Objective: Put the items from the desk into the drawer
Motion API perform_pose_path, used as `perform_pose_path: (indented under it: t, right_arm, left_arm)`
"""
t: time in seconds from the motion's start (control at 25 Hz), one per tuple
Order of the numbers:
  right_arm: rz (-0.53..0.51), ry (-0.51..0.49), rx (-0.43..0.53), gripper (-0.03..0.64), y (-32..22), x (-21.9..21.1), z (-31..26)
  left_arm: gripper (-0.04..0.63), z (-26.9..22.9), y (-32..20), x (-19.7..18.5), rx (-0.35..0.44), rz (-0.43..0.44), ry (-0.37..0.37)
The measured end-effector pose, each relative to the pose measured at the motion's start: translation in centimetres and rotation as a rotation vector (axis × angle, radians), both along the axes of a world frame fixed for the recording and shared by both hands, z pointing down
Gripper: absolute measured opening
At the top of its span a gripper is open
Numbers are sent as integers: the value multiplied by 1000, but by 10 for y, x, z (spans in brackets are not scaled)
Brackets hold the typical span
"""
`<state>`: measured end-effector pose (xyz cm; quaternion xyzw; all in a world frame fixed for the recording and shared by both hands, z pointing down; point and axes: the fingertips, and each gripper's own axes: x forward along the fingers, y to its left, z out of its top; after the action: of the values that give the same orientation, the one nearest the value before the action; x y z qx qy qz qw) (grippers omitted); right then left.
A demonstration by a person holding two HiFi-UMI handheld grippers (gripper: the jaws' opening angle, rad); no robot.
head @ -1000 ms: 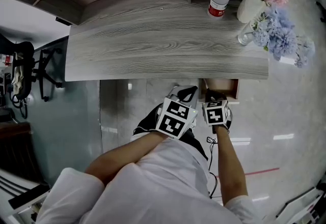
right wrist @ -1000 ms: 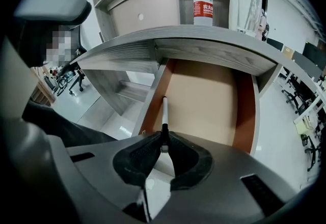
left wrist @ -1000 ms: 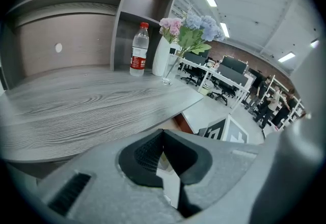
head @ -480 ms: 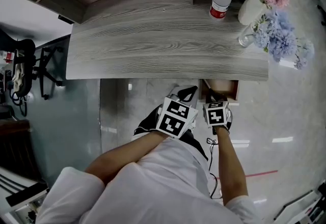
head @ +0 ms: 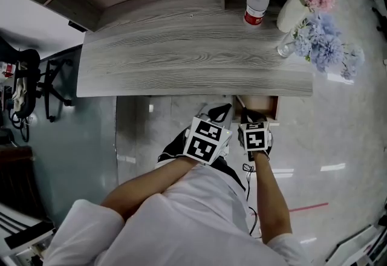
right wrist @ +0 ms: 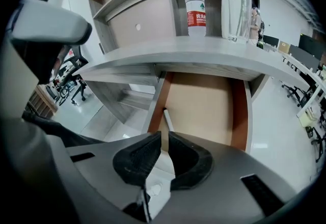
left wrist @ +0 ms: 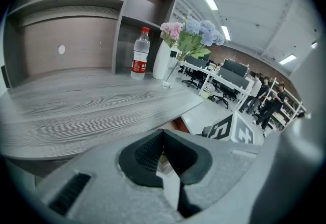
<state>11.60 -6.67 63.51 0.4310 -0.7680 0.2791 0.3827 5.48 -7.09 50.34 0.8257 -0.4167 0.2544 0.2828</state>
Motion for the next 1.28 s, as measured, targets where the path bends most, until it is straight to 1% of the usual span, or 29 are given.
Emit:
perform_pose_path:
  t: [0.12,0.44,0.92,1.12,1.28]
  right_arm:
    - [17,-36,14,36,-2,-3,-14]
    - [45,-105,109,12,-6,-7,-66]
    - [20,-179,256,5,0,-13,-145]
    - [19,-213,299,2,8,-12,-166]
    - [21,-238,326,2,18,-12,-178]
  left_arm:
    - [2,-3,0,2,7,-5,13]
    - [3,-14,2,4,32,-40,54]
    - [3,-30,17,6,73,-84,83]
    - [3,-32,25,16,96,-93,102]
    - [2,-36,29,17,115,-103,96]
